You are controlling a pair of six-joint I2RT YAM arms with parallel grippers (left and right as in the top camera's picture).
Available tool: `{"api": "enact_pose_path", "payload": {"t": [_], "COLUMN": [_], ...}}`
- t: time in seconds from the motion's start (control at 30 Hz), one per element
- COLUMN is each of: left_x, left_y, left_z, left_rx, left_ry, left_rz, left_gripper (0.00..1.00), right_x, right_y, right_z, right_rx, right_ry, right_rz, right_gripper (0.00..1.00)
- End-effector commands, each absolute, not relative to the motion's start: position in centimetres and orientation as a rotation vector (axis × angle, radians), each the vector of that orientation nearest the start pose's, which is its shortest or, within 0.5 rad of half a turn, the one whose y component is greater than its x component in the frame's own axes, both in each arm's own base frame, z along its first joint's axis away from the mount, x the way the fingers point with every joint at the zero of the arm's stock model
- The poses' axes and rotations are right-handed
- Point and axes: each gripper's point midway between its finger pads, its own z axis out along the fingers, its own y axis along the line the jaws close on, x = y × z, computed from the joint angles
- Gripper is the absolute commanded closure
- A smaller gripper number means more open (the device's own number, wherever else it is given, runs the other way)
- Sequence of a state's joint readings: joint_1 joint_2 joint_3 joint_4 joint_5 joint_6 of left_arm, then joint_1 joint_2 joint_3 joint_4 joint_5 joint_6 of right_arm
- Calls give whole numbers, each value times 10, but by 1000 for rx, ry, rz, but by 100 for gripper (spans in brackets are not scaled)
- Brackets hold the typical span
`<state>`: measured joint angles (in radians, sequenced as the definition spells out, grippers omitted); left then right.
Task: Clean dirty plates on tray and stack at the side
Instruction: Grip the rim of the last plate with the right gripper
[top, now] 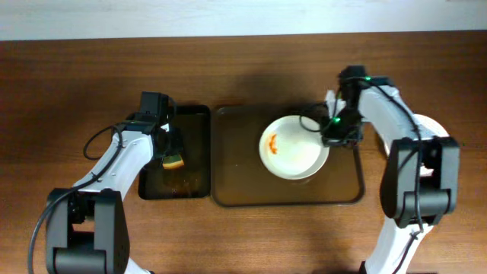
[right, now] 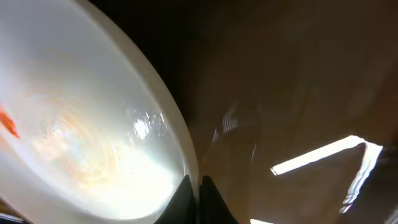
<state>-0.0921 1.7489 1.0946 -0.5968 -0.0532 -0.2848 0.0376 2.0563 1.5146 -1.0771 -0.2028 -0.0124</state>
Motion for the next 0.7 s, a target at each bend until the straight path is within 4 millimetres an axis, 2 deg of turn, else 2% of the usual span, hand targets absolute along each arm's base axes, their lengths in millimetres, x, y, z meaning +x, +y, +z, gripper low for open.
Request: {"api": "enact_pose_path", "payload": {"t": [0.0, 0.07, 0.1, 0.13, 0.2, 0.27, 0.3, 0.33, 0.37, 0.4, 0.43, 0.53, 0.6, 0.63, 0.67], "left_x": [380, 389, 391, 394, 407, 411, 410, 410, 411, 411, 412, 406, 384, 374, 371], "left_y": [-19, -20, -20, -20, -22, -22, -24, -31, -36, -36, -36, -35, -34, -32, -32], "left_z": [42, 35, 25, 17, 15, 15, 12, 7, 2, 1, 2, 18, 26, 24, 23], "left_rx": [-290, -289, -290, -290, -288, -286, -283, -269, -259, -239, -178, -132, -134, -135, -136], "left_ry": [2771, 2755, 2766, 2770, 2723, 2709, 2717, 2730, 2738, 2741, 2742, 2818, 2937, 2981, 2992], "left_rz": [33, 29, 32, 33, 19, 15, 5, -38, -56, -47, -36, -9, 15, 25, 28], "left_gripper": [73, 66, 54, 52, 59, 62, 86, 100, 97, 46, 32, 29, 37, 57, 91], "right_x": [366, 363, 362, 363, 362, 358, 357, 357, 357, 356, 355, 354, 354, 354, 354], "right_y": [66, 76, 77, 77, 76, 76, 76, 76, 76, 75, 75, 75, 75, 75, 75], "right_z": [43, 44, 44, 44, 44, 44, 44, 44, 44, 44, 44, 44, 44, 44, 44], "right_rx": [-131, -170, -173, -170, -169, -169, -169, -169, -168, -169, -169, -168, -168, -168, -168], "right_ry": [3172, 3175, 3178, 3178, 3180, 3195, 3201, 3202, 3202, 3204, 3210, 3215, 3214, 3213, 3212], "right_rz": [187, 185, 190, 190, 191, 189, 188, 188, 188, 188, 187, 187, 187, 187, 187], "right_gripper": [96, 92, 67, 60, 56, 55, 55, 55, 55, 55, 55, 55, 54, 54, 54]}}
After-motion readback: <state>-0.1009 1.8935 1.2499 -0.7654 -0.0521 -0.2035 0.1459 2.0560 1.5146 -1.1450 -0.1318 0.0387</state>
